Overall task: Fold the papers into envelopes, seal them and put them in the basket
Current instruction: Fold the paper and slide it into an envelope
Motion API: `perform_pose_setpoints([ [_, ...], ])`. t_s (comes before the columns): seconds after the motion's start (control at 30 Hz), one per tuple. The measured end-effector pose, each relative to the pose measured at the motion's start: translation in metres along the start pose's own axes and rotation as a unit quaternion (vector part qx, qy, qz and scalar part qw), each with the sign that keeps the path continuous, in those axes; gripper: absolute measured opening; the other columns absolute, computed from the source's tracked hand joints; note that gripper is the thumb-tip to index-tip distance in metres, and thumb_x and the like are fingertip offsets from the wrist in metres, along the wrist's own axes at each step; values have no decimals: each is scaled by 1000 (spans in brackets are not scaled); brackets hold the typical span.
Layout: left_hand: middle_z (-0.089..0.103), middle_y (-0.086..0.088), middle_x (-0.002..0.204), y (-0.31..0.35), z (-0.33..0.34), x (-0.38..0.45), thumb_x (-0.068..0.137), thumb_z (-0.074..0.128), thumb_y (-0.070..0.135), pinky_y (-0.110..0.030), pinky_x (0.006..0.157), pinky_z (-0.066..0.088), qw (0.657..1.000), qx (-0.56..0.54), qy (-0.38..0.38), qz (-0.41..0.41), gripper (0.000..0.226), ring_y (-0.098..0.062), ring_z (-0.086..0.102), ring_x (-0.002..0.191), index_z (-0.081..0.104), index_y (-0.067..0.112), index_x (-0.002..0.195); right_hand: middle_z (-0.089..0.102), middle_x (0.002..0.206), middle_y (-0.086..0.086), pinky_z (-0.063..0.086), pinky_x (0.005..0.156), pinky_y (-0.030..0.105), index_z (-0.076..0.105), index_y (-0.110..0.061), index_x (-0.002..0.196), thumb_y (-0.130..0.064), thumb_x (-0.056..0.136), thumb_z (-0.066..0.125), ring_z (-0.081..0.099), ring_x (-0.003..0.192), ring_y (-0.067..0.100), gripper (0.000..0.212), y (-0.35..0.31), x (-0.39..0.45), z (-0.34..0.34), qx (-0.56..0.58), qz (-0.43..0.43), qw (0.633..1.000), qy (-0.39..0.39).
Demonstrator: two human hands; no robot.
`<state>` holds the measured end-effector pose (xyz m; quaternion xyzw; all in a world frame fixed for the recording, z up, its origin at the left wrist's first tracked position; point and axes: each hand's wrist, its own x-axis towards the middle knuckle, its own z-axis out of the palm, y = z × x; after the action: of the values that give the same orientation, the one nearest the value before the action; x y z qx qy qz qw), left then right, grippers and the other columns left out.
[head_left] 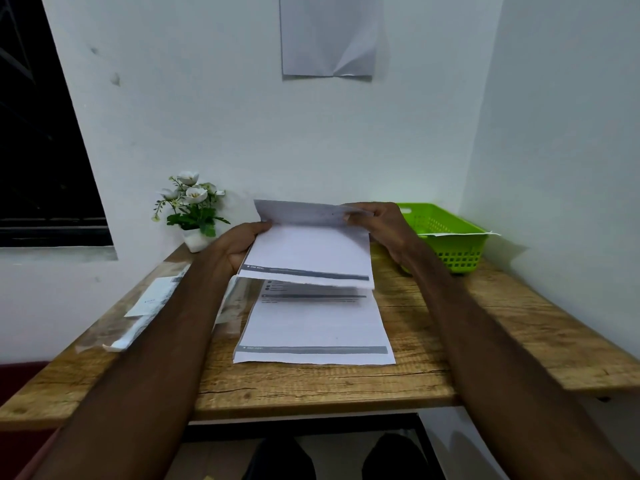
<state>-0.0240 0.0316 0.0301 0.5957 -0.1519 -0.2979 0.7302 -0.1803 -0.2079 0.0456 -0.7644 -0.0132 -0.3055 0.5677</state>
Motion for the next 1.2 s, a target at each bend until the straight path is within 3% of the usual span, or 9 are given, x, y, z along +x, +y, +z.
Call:
perform_pose_setpoints([
  [0.2, 75, -12, 69, 1, -7, 8, 108, 44, 39, -29, 41, 55, 997, -1, 52, 49, 47, -24, 73, 52, 71, 8, 87, 68, 132, 7, 46, 94, 8, 77, -3, 115, 14, 88, 58, 61, 124, 8, 37, 0, -3, -2, -144, -41, 986, -66],
  [0.27, 78, -13, 75, 1, -9, 9, 104, 37, 60, -34, 46, 59, 999, -18, 28, 17, 73, -27, 75, 60, 81, 8, 78, 65, 136, 9, 43, 91, 4, 76, -1, 115, 15, 88, 58, 59, 127, 10, 37, -1, -4, -3, -169, -51, 981, -75],
  [0.33, 79, -17, 93, 0, -10, 9, 98, 45, 67, -42, 58, 63, 1000, -21, -6, 1, 73, -31, 78, 76, 84, 7, 88, 63, 139, 9, 41, 94, 3, 76, -1, 115, 15, 89, 58, 58, 130, 12, 36, -1, -4, -3, -188, -56, 977, -81],
  [0.47, 74, -20, 114, -3, -6, 4, 97, 67, 39, -51, 70, 64, 1000, 23, -20, -3, 53, -33, 76, 89, 61, 4, 136, 58, 146, 10, 40, 110, 18, 75, 0, 116, 18, 88, 52, 53, 137, 16, 40, -4, -7, -1, -208, -48, 972, -96],
  [0.73, 72, -16, 121, -7, -3, 7, 101, 61, 26, -48, 74, 64, 998, -20, -33, 40, 37, -29, 75, 97, 62, 6, 132, 47, 155, 8, 34, 119, 28, 71, 0, 123, 26, 75, 33, 41, 146, 19, 67, -17, -10, -2, -260, -43, 958, -115],
  [0.87, 74, -15, 118, -7, -5, 8, 101, 62, 26, -48, 72, 65, 998, -27, -26, 51, 32, -28, 76, 94, 65, 6, 126, 60, 144, -8, 45, 91, 9, 74, -17, 124, 15, 78, 48, 53, 131, 2, 62, -29, -11, -9, -178, -28, 978, -108],
  [1.0, 79, -14, 103, -5, -6, 10, 102, 60, 25, -45, 64, 64, 997, -45, -32, 58, 24, -27, 78, 88, 68, 8, 117, 75, 121, -7, 44, 96, 11, 76, -19, 122, -7, 91, 61, 62, 109, -6, 36, -35, -5, -12, -73, -33, 993, -89],
  [1.1, 78, -13, 109, -6, -4, 9, 103, 58, 25, -44, 66, 64, 996, -43, -47, 63, 26, -26, 78, 90, 67, 8, 120, 75, 117, -10, 36, 97, 1, 79, -21, 113, -27, 92, 73, 56, 124, -5, 23, -32, 2, 4, -186, -61, 981, -8],
  [1.2, 77, -14, 113, -6, 2, 8, 102, 59, 25, -46, 72, 64, 995, -35, -69, 67, 27, -28, 76, 97, 68, 9, 122, 75, 115, -14, 37, 115, 40, 81, -27, 103, -43, 91, 72, 62, 121, 6, 22, -27, 11, 28, -311, -62, 948, 13],
])
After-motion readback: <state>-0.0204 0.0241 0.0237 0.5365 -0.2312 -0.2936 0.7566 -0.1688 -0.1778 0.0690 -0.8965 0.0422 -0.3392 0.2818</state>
